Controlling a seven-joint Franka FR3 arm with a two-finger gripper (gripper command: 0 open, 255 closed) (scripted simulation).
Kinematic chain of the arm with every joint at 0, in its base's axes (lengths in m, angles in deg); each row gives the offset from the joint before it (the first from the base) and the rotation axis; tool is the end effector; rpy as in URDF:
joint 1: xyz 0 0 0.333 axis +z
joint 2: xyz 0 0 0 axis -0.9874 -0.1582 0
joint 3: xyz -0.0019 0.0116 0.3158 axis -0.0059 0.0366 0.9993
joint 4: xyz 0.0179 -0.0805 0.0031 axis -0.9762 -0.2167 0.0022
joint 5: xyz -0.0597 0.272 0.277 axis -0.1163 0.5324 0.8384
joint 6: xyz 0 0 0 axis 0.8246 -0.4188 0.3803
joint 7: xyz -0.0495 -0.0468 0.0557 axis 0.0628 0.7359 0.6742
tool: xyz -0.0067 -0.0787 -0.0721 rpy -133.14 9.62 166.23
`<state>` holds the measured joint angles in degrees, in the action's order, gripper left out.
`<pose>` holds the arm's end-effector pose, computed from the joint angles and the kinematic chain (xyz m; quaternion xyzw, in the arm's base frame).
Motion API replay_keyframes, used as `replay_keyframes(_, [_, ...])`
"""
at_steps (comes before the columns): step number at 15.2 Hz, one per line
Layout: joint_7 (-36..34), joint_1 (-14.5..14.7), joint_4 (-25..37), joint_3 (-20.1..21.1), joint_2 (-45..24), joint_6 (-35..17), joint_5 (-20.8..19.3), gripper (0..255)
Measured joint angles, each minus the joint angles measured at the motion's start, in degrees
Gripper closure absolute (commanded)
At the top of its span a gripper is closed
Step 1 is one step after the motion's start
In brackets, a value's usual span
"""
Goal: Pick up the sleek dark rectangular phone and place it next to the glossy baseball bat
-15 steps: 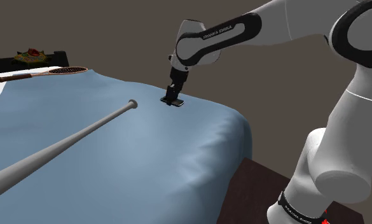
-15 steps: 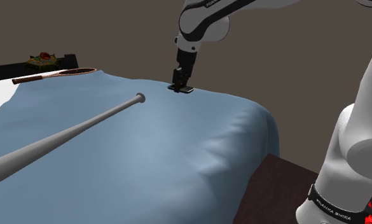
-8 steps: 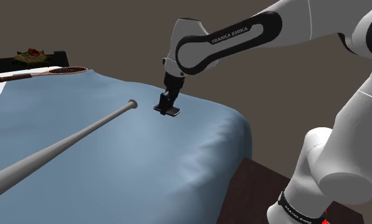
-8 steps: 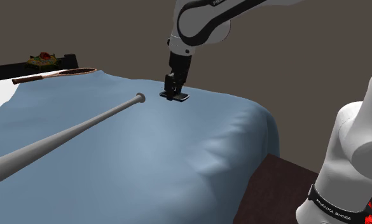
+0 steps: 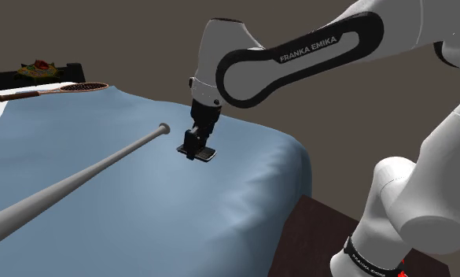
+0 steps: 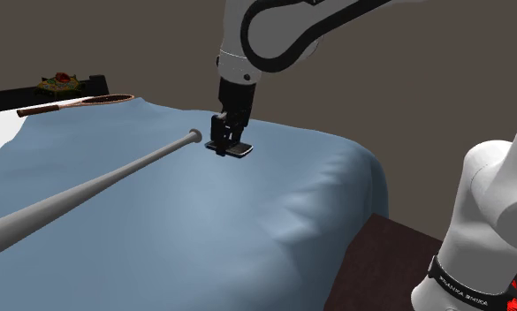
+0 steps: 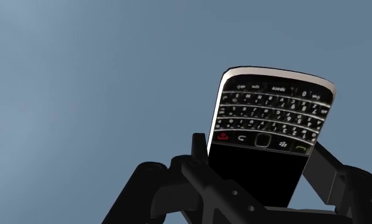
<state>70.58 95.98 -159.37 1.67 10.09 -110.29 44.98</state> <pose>0.4719 0.1754 0.4773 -0.9815 -0.1590 -0.1056 0.0143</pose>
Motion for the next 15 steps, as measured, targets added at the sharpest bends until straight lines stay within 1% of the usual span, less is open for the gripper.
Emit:
replay_keyframes(2, [-2.9,1.0,-0.6,1.8,0.6,0.0,-0.2,255])
replay_keyframes(10, [-15.2,5.2,0.4,9.2,-0.1,0.6,-1.4,255])
replay_keyframes(13, [-20.5,6.8,2.5,12.4,-1.7,1.3,-2.4,255])
replay_keyframes(15, [-22.1,7.2,2.2,13.3,-2.4,0.4,-2.8,255])
